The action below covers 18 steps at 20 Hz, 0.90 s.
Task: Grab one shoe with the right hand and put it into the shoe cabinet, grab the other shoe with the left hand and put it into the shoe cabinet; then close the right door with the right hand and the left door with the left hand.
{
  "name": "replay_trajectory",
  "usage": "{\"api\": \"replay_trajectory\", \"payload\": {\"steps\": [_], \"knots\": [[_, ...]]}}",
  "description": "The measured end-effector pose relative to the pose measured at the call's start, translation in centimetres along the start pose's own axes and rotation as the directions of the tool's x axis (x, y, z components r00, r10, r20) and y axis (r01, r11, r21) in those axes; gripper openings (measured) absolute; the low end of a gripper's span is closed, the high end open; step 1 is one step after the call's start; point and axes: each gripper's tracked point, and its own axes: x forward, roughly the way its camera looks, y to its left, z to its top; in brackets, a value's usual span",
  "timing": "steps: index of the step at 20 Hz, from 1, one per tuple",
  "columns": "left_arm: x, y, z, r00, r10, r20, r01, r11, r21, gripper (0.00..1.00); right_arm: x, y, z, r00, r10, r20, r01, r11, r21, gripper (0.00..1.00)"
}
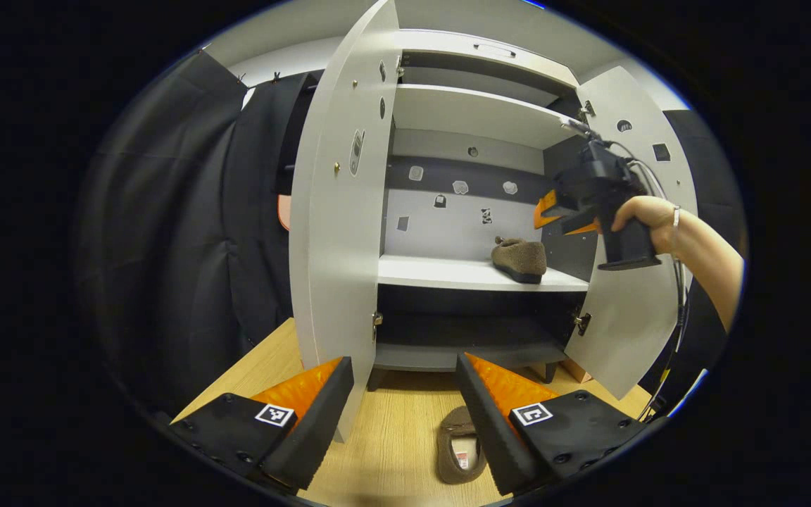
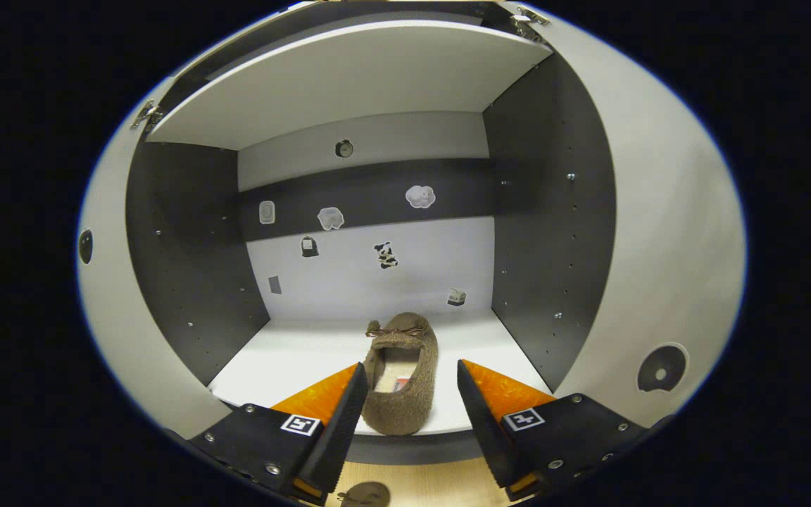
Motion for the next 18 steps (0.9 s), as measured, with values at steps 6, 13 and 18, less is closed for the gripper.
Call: {"api": "replay_trajectory", "payload": {"steps": [6,13,18], "knots": [[1.1,-0.9,-4.5,0.998,-0.029,-0.055,0.031,0.998,0.045,0.97,-8.1,-0.2,-0.7,0.997,0.018,0.076,-0.022,0.998,0.052,0.92],[4.2,-3.9,-13.4,0.977,-0.108,-0.182,0.130,0.985,0.113,0.97,-14.5,-2.0,-2.1,0.992,-0.002,0.127,0.001,1.000,0.004,0.93],[6.5,-6.4,-17.9,0.954,-0.175,-0.243,0.215,0.965,0.150,0.97,-16.7,-3.4,-3.5,0.993,-0.018,0.118,0.022,0.999,-0.028,0.93]]}}
